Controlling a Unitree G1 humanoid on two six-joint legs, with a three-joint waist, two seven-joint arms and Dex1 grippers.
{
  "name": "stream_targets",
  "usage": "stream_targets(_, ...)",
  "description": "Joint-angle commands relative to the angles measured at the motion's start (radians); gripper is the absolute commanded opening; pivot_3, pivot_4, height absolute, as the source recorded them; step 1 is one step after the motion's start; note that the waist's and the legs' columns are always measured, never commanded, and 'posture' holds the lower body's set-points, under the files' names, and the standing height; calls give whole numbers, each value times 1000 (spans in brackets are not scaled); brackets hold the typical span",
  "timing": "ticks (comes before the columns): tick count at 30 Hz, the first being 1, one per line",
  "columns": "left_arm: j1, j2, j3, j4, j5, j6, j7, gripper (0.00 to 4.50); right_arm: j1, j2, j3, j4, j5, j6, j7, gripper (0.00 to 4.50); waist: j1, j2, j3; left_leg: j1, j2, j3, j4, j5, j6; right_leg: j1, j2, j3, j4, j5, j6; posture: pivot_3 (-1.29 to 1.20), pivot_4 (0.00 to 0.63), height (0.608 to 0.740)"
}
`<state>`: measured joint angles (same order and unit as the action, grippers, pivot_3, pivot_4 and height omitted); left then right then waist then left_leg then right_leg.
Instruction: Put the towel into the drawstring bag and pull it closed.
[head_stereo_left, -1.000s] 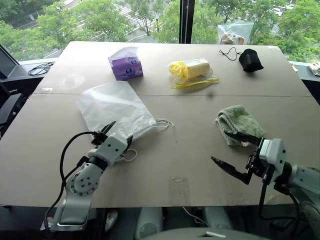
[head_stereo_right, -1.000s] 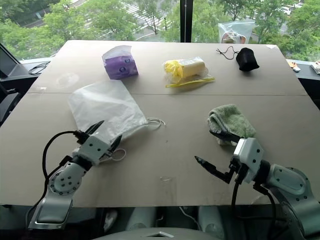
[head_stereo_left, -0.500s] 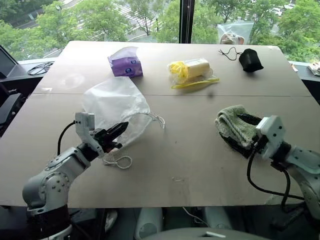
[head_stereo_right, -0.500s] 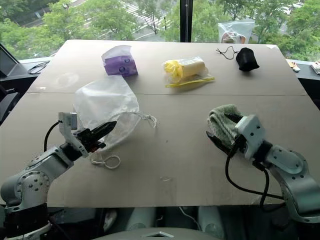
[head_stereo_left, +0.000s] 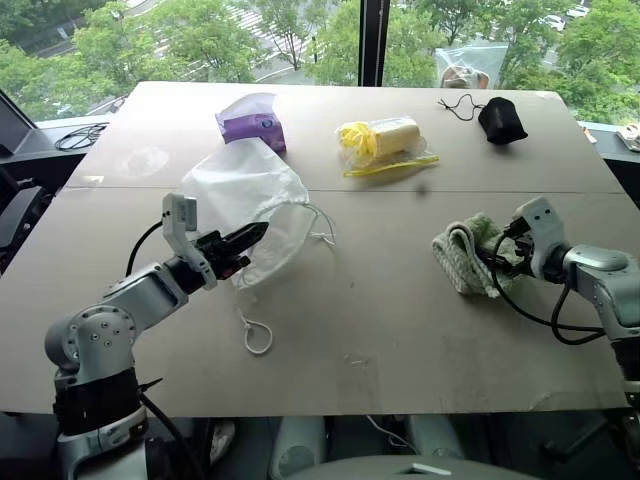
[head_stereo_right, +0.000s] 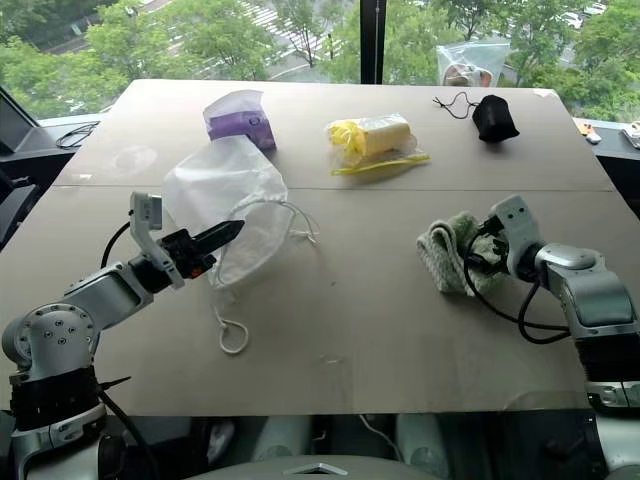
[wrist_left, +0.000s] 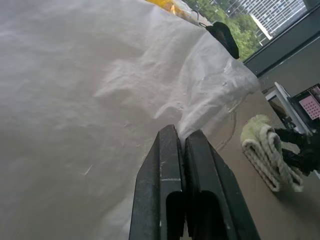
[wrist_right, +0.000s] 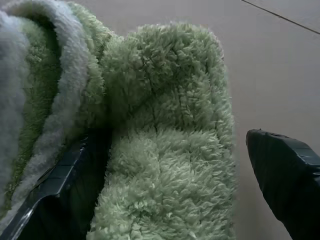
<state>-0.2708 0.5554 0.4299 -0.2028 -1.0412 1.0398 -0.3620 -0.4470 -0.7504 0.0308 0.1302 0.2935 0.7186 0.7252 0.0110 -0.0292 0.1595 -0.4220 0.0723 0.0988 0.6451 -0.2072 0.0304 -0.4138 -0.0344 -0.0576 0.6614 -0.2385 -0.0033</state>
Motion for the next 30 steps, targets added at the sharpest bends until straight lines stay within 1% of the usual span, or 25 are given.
stream_targets(1, -22, 8, 1, -19, 9, -21, 8, 30, 7, -23, 110, 103, -50, -25, 141, 4500, 0, -1, -1, 0, 0, 0, 0, 0, 0, 0, 0, 0, 0, 0, 0, 0, 150, 740)
stream_targets(2, -29, 6, 1, -21, 5, -18, 15, 30, 1, -15, 119, 117, -55, -48, 160, 4500, 0, -2, -1, 0, 0, 0, 0, 0, 0, 0, 0, 0, 0, 0, 0, 0, 150, 740)
stream_targets(3, -33, 5, -1, -24, 3, -16, 21, 0, -2, -7, 122, 123, -56, -66, 176, 3965, 0, -3, -2, 1, 0, 0, 0, 0, 0, 0, 0, 0, 0, 0, 0, 0, 150, 740)
stream_targets(4, -36, 5, -3, -26, 1, -15, 24, 0, -5, -1, 123, 127, -58, -80, 188, 3614, 1, -4, -3, 1, 1, 0, -1, 0, 0, 0, 0, 0, 0, 0, 0, 0, 150, 740)
stream_targets(5, -39, 4, -8, -34, 1, -14, 26, 0, -2, 11, 113, 116, -52, -92, 190, 3076, 1, -4, -3, 1, 1, 0, -1, 0, 0, 0, 0, 0, 0, 0, 0, 0, 150, 740)
stream_targets(6, -41, 3, -11, -39, -1, -13, 28, 0, 1, 19, 103, 103, -46, -99, 191, 2661, 1, -5, -3, 1, 1, -1, -1, 0, 0, 0, 0, -1, 0, 0, 0, 0, 150, 740)
stream_targets(11, -62, -11, -42, -35, -8, 11, 47, 0, 72, 70, 8, -45, 38, -135, 208, 282, -3, -6, -4, 2, 1, 1, -1, 0, 0, 1, -1, 1, 1, 0, 1, 0, 150, 740)
stream_targets(12, -66, -13, -54, -32, -4, 14, 48, 0, 94, 84, -16, -94, 69, -150, 221, 13, -3, -6, -4, 2, 1, 0, -1, 0, 0, 1, -1, 0, 1, 0, 1, 0, 150, 740)
stream_targets(15, -86, -33, -80, 7, -10, 44, 50, 0, 128, 151, -78, -270, 186, -95, 194, 3, -8, -4, -2, 3, 2, 1, -2, 0, -1, 1, -1, 1, 1, -1, 2, 0, 150, 740)
stream_targets(17, -104, -48, -105, 34, 2, 52, 39, 0, 130, 215, -74, -386, 241, -77, 156, 3, -11, -2, -1, 3, 1, 1, -3, 0, -1, 0, 0, 1, 2, -1, 2, 0, 150, 740)
stream_targets(19, -124, -65, -124, 57, 4, 61, 30, 0, 110, 293, -40, -455, 265, -65, 105, 3, -15, -1, -1, 3, 1, 0, -3, 0, -1, 0, 0, 1, 2, -2, 4, 0, 150, 740)
stream_targets(22, -151, -82, -160, 70, 15, 64, 12, 0, 68, 394, 58, -442, 190, -101, 26, 3, -20, -2, -1, 3, 1, 1, -2, 0, -1, 0, 0, 1, 2, -1, 4, 0, 150, 740)
stream_targets(24, -175, -98, -199, 67, 17, 72, -5, 0, 28, 465, 175, -356, 74, -174, -23, 3, -21, -2, -1, 3, 1, 1, -2, 0, -1, 0, -1, 1, 2, -1, 3, 0, 150, 740)
stream_targets(26, -192, -107, -220, 62, 17, 74, -19, 0, 1, 520, 250, -272, -3, -227, -56, 3, -21, -2, -1, 3, 0, 1, -2, 0, -1, 0, -1, 1, 2, -1, 3, 0, 150, 740)
stream_targets(27, -203, -113, -222, 62, 13, 76, -21, 0, -13, 539, 279, -232, -38, -252, -66, 3, -21, -2, -1, 3, 0, 1, -2, 0, -1, 0, -1, 0, 2, 0, 1, 0, 150, 740)
stream_targets(30, -230, -122, -217, 52, -6, 89, -24, 0, -51, 564, 348, -124, -147, -315, -103, 3, -22, -2, -1, 2, 0, 1, -2, 0, -1, 0, -1, 1, 1, 0, 1, 0, 150, 740)
